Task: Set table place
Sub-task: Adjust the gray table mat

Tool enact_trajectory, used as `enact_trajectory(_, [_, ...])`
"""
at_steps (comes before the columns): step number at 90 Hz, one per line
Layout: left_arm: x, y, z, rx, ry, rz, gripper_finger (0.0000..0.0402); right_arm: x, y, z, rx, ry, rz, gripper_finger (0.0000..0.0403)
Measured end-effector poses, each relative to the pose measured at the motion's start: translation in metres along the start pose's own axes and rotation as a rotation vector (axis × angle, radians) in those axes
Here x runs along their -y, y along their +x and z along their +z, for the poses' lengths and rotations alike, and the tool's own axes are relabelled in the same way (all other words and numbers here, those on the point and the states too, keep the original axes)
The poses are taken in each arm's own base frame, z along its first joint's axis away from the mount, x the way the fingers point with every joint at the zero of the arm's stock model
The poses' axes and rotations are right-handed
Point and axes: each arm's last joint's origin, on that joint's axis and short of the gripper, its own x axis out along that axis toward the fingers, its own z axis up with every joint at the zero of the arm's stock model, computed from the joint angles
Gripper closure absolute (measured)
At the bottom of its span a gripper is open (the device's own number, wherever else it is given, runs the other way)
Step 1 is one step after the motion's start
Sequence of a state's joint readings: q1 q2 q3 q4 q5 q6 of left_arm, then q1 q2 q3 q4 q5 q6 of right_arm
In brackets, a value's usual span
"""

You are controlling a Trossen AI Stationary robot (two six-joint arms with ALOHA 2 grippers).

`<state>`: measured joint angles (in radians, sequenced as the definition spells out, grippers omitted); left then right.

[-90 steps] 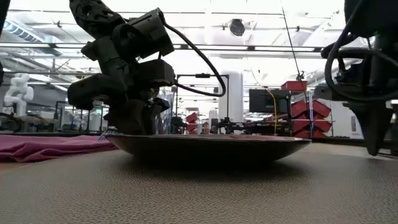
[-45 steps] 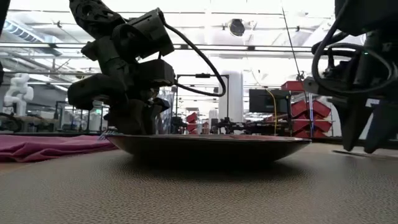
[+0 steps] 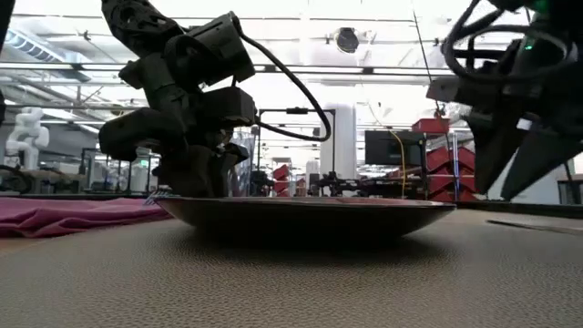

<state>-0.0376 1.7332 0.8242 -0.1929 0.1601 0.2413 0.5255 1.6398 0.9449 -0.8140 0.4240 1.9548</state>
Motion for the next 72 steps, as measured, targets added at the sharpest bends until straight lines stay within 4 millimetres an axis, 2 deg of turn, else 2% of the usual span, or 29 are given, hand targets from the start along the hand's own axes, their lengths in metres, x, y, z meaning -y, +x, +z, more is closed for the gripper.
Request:
enact_trajectory(21, [0.0,0.0,0.0,-0.002,0.0,-0.001,0.0323,-0.021,-0.013,-0.008,-0.036,-0.188,0.171,0.028])
enact_trajectory(43, [0.001,-0.001,-0.003,-0.038,-0.01,-0.009,0.0323,-0.014,-0.022,-0.033,-0.134,-0.343,0.189,0.028])
enact_trajectory(56, [0.001,-0.001,-0.006,-0.071,-0.039,-0.016,0.0323,-0.009,-0.017,-0.049,-0.202,-0.435,0.159,0.028])
enact_trajectory(72, [0.0,-0.001,-0.008,-0.085,-0.071,-0.017,0.0323,-0.011,0.004,-0.065,-0.299,-0.553,0.118,0.028])
